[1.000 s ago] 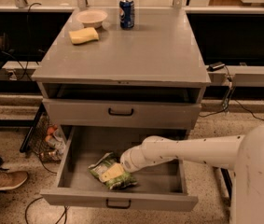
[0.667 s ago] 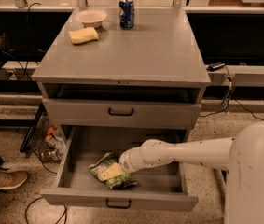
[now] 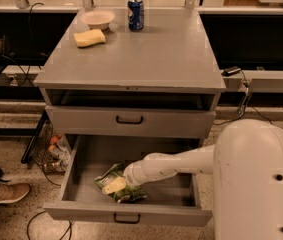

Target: Pick green jalapeno chip bag from middle drawer and place on counter

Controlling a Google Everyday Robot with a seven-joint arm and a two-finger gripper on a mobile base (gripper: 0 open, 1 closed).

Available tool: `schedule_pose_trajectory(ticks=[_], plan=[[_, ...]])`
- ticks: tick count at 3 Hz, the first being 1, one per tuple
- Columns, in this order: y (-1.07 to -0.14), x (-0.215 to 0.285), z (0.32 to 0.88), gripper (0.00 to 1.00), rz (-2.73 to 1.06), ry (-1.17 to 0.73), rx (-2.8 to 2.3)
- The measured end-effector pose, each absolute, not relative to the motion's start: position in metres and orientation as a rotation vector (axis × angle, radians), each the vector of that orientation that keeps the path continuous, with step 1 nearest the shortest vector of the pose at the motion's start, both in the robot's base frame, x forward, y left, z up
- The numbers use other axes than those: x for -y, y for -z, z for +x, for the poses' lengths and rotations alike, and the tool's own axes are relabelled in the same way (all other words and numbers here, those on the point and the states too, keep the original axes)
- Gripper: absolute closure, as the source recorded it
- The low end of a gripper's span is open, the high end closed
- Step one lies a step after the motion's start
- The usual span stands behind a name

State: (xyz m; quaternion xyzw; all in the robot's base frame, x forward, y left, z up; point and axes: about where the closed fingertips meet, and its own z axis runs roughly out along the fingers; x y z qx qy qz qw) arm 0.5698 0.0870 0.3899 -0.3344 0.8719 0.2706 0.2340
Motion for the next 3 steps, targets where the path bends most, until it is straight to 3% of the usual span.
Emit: schedule_pose_trajectory(ticks=[1, 3], plan=[[-0.3758, -0.0941, 0.5709, 0.18, -0.924, -0.742, -2.413], [-0.3666, -0.0973, 0.5726, 0.66, -0.972, -0.790, -2.381]])
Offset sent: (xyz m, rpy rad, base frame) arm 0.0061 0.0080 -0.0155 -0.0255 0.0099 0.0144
